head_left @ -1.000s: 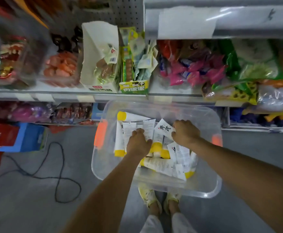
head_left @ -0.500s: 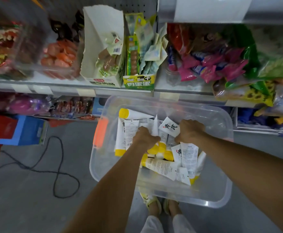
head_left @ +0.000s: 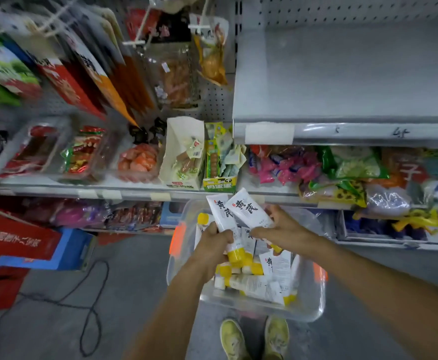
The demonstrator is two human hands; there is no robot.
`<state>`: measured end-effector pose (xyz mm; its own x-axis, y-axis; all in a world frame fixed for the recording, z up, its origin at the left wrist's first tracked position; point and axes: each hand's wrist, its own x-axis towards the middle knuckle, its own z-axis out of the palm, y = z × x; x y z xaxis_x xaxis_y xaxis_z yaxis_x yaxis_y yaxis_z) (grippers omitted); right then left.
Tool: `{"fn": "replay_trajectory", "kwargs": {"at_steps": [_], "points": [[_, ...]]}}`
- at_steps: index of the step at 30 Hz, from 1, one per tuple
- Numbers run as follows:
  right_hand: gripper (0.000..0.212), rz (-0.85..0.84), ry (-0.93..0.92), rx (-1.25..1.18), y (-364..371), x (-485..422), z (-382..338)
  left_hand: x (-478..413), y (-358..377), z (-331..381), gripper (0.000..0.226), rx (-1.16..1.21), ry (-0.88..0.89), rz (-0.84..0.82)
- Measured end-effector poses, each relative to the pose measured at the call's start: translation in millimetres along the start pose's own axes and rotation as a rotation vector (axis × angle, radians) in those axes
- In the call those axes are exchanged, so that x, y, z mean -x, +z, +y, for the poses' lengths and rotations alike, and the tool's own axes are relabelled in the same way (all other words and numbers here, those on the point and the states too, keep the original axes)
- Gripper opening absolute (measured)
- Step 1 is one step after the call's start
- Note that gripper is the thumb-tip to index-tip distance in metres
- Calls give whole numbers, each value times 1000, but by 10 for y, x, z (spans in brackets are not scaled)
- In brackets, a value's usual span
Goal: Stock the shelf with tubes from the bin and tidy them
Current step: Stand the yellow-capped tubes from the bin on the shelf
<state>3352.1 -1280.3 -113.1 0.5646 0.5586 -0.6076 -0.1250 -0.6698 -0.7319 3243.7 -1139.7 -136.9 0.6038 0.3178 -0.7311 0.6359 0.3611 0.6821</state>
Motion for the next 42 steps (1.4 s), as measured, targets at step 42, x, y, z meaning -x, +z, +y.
{"fn": "replay_trajectory", "kwargs": {"at_steps": [42], "points": [[49, 781, -886, -5, -2410, 1552, -3186, 2095, 618, 3265, 61, -146, 1135, 127]]}}
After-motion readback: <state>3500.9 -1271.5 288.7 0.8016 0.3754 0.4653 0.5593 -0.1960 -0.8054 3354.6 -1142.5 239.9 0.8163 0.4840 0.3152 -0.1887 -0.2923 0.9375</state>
